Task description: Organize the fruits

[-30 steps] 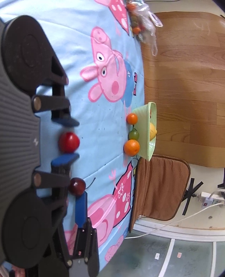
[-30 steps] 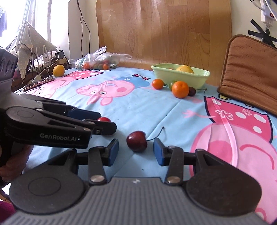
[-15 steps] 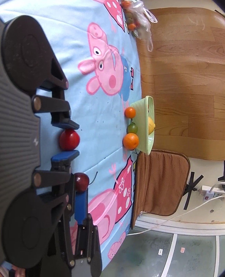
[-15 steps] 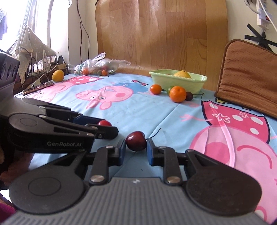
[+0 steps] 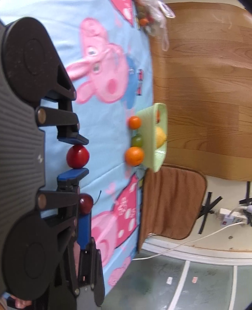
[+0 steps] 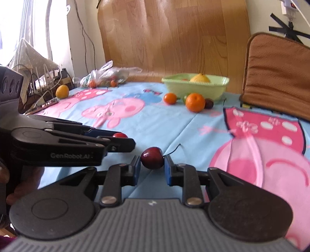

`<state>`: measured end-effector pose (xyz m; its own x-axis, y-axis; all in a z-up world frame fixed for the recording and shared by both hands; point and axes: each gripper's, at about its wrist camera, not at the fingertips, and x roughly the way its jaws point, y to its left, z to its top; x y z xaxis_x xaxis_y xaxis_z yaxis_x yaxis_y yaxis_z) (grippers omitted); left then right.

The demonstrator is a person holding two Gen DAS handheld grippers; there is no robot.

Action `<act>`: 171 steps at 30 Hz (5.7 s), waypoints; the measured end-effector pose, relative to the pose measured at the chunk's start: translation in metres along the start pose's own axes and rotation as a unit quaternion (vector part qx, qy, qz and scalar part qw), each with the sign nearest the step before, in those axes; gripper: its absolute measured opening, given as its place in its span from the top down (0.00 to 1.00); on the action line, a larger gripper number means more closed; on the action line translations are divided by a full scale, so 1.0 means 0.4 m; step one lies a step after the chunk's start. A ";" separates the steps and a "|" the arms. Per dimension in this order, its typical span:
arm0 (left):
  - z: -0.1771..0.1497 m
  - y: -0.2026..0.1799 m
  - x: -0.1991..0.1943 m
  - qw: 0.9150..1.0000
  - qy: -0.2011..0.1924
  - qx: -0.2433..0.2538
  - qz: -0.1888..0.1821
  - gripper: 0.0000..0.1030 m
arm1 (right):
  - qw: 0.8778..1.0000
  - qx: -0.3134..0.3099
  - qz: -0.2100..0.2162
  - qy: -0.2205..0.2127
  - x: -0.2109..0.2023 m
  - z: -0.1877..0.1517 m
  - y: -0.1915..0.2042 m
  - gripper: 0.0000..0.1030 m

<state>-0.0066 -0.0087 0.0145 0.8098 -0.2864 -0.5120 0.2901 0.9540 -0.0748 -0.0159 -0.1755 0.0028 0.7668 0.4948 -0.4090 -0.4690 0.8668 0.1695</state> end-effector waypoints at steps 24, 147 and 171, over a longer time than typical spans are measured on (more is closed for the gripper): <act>0.369 0.186 0.472 0.998 0.032 -0.027 0.056 0.56 | 0.998 0.040 -0.050 -0.028 0.356 0.296 -0.280 0.63; 0.350 0.153 0.315 0.999 0.002 -0.034 0.010 0.60 | 0.992 -0.013 -0.105 -0.064 0.254 0.260 -0.202 0.72; 0.259 0.201 0.259 0.999 0.018 -0.047 0.019 0.49 | 0.998 0.060 -0.036 -0.004 0.209 0.208 -0.264 0.65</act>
<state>0.1535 0.0291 0.0441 0.7996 -0.2475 -0.5471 0.2086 0.9689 -0.1335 0.1342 -0.2206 0.0252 0.8001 0.4311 -0.4170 -0.3574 0.9011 0.2457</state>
